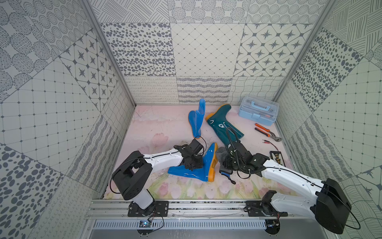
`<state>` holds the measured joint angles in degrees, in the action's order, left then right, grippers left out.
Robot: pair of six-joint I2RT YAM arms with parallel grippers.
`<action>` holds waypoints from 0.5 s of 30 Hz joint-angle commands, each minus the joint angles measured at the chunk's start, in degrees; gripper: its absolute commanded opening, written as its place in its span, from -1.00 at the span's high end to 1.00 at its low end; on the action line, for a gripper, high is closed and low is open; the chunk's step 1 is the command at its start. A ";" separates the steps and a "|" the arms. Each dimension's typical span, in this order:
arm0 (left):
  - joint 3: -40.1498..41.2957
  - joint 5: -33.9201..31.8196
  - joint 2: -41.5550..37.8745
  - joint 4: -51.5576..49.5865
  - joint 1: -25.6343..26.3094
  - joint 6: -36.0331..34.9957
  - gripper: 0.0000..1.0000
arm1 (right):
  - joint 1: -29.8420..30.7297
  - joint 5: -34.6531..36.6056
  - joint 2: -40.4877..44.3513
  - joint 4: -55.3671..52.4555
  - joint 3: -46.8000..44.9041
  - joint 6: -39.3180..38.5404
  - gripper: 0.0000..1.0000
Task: Wipe the rubber boots with a cloth
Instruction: Move the rubber boot to the center of the board, then wipe the dirt off the rubber boot.
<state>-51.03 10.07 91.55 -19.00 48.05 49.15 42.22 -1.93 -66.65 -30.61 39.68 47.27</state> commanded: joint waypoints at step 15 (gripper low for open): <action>14.01 1.69 -25.39 -7.91 -20.97 -8.36 -0.36 | -0.64 -0.26 -17.81 0.22 19.84 -9.02 0.91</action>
<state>-44.34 7.62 70.26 -23.59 32.97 45.84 41.69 -3.55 -83.83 -31.48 55.02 41.32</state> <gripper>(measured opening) 0.680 0.140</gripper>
